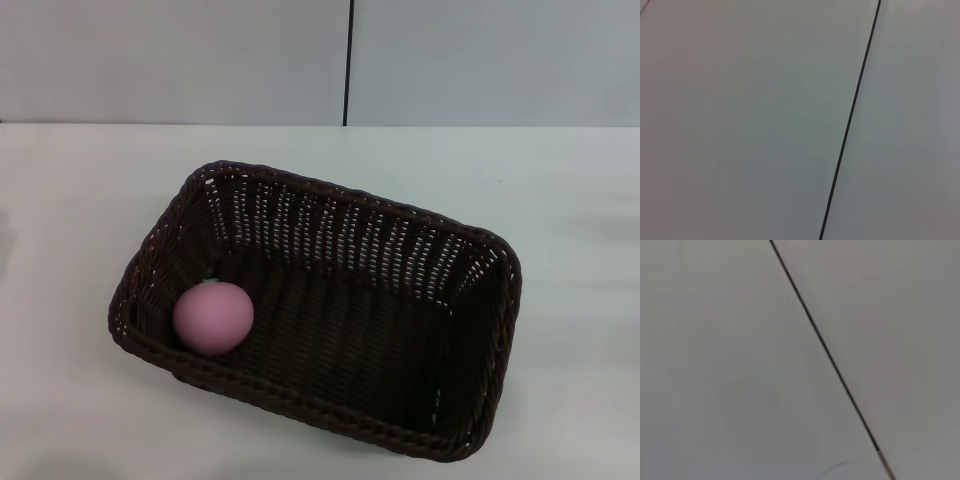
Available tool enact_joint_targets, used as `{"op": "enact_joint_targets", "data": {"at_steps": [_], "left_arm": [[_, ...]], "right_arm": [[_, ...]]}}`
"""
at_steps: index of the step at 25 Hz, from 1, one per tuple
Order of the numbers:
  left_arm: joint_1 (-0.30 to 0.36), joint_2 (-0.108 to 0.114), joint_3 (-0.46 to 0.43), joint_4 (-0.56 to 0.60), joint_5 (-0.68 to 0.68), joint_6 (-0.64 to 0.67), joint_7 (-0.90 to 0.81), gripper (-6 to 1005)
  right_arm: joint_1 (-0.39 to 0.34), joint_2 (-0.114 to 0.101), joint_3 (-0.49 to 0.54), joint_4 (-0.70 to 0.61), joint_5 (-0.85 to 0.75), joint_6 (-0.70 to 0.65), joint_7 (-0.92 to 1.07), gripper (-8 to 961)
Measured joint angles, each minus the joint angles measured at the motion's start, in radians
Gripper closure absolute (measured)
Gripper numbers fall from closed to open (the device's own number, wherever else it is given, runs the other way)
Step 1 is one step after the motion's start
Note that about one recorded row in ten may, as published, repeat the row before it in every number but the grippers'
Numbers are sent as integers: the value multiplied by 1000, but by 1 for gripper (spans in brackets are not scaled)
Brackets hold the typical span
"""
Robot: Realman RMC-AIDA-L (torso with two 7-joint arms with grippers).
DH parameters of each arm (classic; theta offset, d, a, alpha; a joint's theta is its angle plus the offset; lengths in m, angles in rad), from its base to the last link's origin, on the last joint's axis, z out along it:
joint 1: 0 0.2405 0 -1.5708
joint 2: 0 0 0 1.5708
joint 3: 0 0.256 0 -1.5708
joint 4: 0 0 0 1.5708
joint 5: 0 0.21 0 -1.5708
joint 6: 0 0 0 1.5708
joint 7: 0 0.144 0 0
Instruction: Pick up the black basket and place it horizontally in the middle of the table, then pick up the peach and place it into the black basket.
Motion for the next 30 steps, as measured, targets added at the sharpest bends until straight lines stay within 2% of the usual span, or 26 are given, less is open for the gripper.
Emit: {"op": "enact_joint_targets", "data": {"at_steps": [14,30], "left_arm": [[22,1,-2,-1,0,7,0,204],[39,2,-7,-2,0,17,-5,740]], "right_arm": [[-26,2,51,8,0,-2,-44,453],[-22,2,51,11,0,4,-44,453]]}}
